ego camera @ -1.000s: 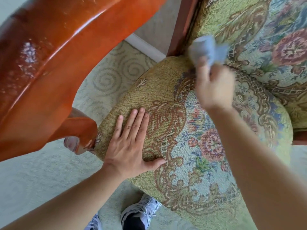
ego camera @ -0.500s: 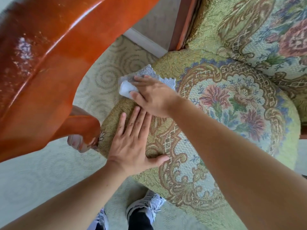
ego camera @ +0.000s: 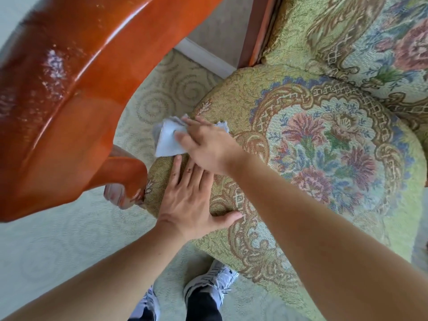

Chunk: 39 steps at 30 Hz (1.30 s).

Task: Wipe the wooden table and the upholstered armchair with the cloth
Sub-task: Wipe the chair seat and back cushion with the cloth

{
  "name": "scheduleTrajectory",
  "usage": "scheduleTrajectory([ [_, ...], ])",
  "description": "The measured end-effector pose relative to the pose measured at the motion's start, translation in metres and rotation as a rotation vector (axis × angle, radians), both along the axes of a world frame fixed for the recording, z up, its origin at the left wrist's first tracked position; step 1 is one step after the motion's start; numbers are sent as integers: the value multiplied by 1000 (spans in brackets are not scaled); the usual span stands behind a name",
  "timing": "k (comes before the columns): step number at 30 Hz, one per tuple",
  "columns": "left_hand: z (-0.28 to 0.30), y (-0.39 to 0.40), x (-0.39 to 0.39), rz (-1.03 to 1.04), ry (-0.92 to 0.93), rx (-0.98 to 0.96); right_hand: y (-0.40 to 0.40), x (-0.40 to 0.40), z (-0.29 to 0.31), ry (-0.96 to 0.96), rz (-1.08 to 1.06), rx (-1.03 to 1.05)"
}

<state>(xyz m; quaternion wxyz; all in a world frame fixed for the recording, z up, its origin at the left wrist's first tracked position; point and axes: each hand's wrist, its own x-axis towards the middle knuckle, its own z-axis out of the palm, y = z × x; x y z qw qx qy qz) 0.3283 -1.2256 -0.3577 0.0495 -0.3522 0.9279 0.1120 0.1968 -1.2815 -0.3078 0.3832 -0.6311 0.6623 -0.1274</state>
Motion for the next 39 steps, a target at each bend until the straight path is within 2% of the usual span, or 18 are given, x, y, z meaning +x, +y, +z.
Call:
scheduleTrajectory([
  [3,-2,1,1,4,33,-27,-8,-17,25,-375,-502,80],
  [6,-3,2,1,13,75,-48,-6,-52,49,-541,-816,-42],
  [10,-4,3,1,11,67,-64,13,-113,70,-417,-1081,-398],
  [12,-4,3,1,12,52,-65,23,-135,68,-179,-1168,-564],
  [14,-4,3,1,10,46,-66,34,-140,58,182,-1109,-606],
  [15,-5,3,1,8,46,-67,40,-136,49,307,-1006,-569],
  [16,-5,3,1,7,48,-67,48,-129,35,351,-885,-468],
  [18,-6,2,1,0,49,-68,67,-108,10,372,-595,-254],
  [19,-5,2,2,-5,48,-67,77,-97,3,369,-489,-235],
  [23,-2,1,0,-7,71,-48,122,-74,-3,263,-318,-312],
  [26,2,-1,-19,-48,121,-26,161,-75,-3,274,-231,-341],
  [33,13,3,-94,-255,131,-58,240,-107,-6,392,-328,-309],
  [36,12,23,-124,-367,152,-68,274,-115,-7,475,-579,-313],
  [39,12,45,-154,-438,171,-59,301,-102,-9,450,-989,-198],
])
